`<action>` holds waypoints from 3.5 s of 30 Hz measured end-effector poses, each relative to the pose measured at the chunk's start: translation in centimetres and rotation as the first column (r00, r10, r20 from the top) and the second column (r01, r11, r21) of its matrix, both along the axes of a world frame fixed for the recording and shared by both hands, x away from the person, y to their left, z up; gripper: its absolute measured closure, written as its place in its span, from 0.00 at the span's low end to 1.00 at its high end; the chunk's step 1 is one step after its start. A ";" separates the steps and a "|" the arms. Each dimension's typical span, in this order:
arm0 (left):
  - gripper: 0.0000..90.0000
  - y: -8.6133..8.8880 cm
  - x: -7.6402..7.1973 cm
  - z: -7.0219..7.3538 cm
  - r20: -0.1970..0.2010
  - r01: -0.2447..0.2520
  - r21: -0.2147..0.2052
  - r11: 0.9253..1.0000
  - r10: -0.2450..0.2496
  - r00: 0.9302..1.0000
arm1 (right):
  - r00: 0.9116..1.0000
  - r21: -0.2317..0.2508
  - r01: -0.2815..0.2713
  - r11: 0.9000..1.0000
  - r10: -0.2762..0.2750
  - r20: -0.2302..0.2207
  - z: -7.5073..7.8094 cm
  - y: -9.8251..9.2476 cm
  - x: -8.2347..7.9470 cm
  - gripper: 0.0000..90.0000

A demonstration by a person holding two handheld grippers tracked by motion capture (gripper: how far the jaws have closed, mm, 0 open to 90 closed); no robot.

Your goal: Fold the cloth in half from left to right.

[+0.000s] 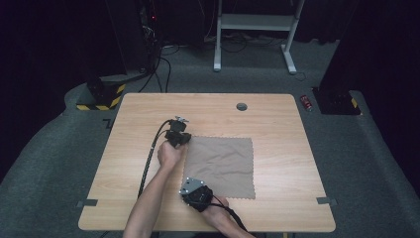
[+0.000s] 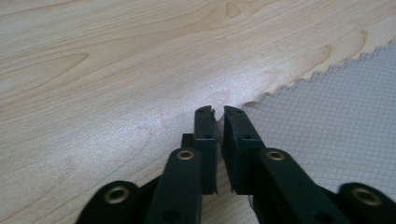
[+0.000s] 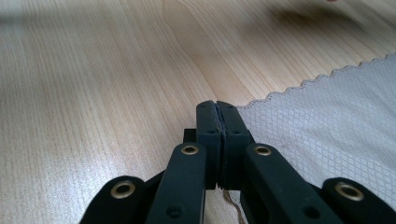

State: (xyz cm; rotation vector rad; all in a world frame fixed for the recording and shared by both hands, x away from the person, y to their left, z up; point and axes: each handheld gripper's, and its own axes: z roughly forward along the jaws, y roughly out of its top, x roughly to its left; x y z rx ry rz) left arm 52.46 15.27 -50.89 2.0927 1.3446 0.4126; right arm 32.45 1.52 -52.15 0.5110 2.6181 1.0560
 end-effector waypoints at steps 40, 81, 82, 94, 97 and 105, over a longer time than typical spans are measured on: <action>1.00 -0.6 0.3 0.1 -0.015 0.028 -0.019 0.999 -0.028 0.999 | 1.000 0.033 -0.003 0.999 0.004 -0.009 0.7 -0.4 -0.3 1.00; 1.00 3.7 -0.9 3.7 0.026 0.006 -0.114 0.994 -0.003 1.000 | 0.999 0.158 -0.039 0.987 0.043 -0.023 3.2 -0.3 -0.8 1.00; 1.00 3.3 -0.8 3.6 0.024 0.011 -0.118 0.993 -0.008 1.000 | 0.999 0.161 -0.024 0.987 0.030 -0.036 3.0 -0.6 -0.8 1.00; 1.00 0.5 -0.2 2.8 0.019 0.045 -0.121 0.992 -0.043 0.999 | 0.999 0.161 0.042 0.986 -0.036 -0.040 2.1 -4.1 -0.9 1.00; 1.00 0.0 -0.1 3.0 0.023 0.056 -0.116 0.992 -0.053 0.998 | 0.998 0.166 0.059 0.984 -0.052 -0.047 2.0 -4.8 -0.9 1.00; 1.00 -1.4 0.2 2.9 0.026 0.066 -0.117 0.991 -0.064 0.998 | 0.996 0.172 0.085 0.981 -0.079 -0.044 1.8 -6.4 -0.9 1.00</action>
